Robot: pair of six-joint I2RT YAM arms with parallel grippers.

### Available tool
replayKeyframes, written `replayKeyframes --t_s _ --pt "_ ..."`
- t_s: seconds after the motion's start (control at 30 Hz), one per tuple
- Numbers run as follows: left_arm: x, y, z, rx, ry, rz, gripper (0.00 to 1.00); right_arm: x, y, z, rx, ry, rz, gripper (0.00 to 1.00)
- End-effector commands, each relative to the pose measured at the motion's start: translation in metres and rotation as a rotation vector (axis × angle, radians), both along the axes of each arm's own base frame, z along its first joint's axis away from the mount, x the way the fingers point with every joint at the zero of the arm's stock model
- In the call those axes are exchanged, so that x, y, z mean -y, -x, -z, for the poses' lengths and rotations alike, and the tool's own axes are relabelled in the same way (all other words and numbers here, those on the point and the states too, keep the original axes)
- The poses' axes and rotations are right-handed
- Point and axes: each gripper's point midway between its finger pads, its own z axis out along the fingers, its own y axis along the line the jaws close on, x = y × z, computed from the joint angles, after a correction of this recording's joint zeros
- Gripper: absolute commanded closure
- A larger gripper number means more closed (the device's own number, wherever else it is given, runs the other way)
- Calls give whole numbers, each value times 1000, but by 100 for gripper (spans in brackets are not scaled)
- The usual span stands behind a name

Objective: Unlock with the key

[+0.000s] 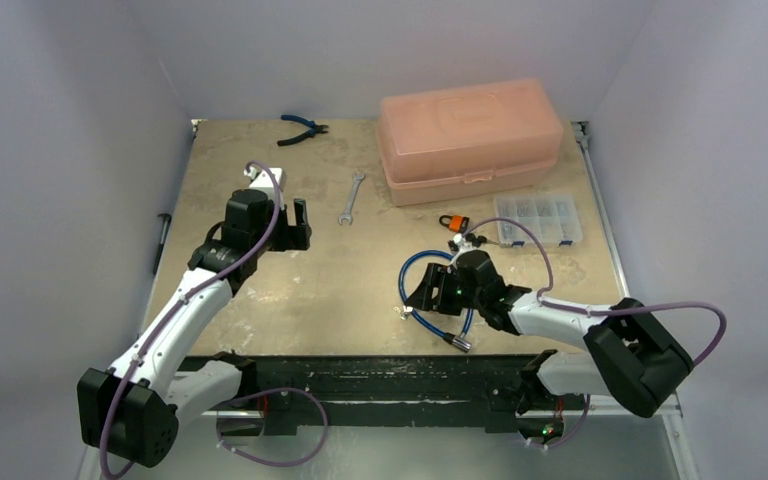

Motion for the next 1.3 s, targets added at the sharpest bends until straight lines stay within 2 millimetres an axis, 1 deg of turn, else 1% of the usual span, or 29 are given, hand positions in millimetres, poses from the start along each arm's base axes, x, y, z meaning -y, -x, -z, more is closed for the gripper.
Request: replayKeyframes --t_s 0.0,0.33,0.77,0.97,1.1,1.13,1.17,1.27 --pt "0 -8 -16 45 -4 -6 16 2 2 6 -11 -52 -17 32" --pt "-2 -9 -13 37 -17 -17 16 -2 7 10 -7 -88 -71 38" --pt "-2 -9 -11 30 -19 -17 17 -1 5 18 -9 -81 -61 49" --pt "-2 -9 -11 28 -19 -17 17 2 0 19 -5 -66 -36 61" --pt "-2 -9 -11 28 -19 -17 17 3 -1 20 -6 -60 -31 72" --pt "-2 -9 -11 27 -19 -16 17 3 -1 20 -6 -60 -30 76" --pt "-2 -9 -11 28 -18 -16 17 4 -1 20 -6 -59 -30 83" --pt "-2 -9 -9 23 -20 -15 17 4 -1 20 -6 -59 -34 99"
